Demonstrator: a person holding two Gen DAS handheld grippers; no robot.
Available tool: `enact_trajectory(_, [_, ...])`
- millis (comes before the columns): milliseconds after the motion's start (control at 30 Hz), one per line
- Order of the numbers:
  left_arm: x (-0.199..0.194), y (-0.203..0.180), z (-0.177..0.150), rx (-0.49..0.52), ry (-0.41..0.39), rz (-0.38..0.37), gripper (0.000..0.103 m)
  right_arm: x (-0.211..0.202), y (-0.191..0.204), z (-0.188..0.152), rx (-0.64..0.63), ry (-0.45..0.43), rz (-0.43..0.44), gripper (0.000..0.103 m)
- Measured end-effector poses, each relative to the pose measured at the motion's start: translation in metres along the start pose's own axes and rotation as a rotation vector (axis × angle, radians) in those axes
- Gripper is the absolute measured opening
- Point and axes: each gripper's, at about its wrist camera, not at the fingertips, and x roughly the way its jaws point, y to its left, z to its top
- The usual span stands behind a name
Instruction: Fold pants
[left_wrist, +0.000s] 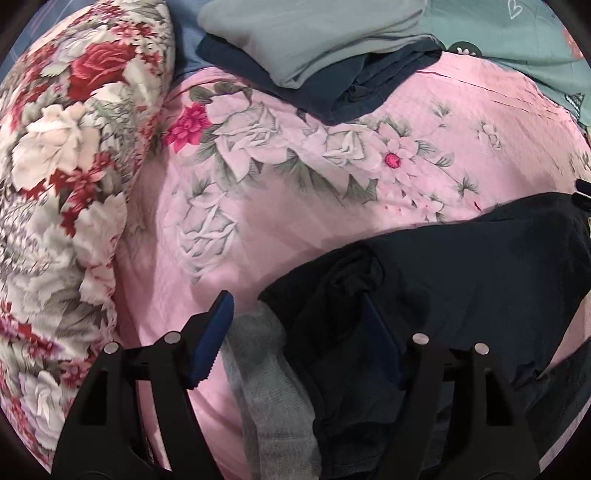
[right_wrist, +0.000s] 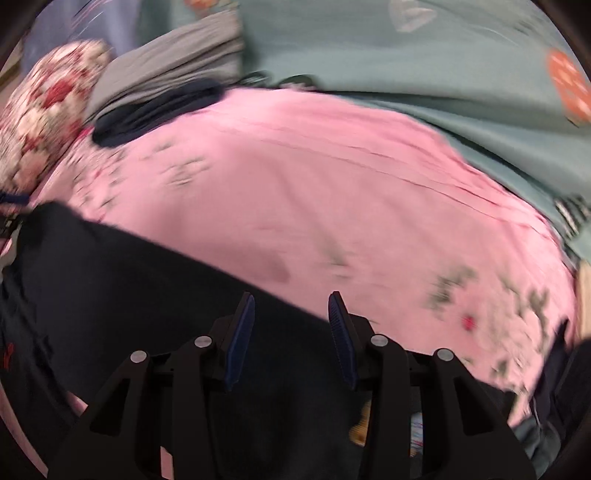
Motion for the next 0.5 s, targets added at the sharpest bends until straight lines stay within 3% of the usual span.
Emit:
enact_trajectory(67, [0.001,-0.003,0.001,0.030,0.006,-0.040,0.064,0.007,0.007,0.005,-0.026,0.015,0.033,0.043])
enact_trajectory(133, [0.006,-0.012,0.001,0.086,0.025,-0.079,0.031,0.013,0.016,0.008,-0.069,0.033,0.069,0.043])
enact_trajectory(267, [0.011,-0.030,-0.003,0.209,0.021,-0.034,0.028,0.023,0.030,0.017,-0.145,0.060,0.086,0.043])
enact_trajectory(500, [0.011,-0.027,-0.004,0.204,0.016,-0.049,0.022,0.032,0.049,0.029,-0.244,0.094,0.123,0.042])
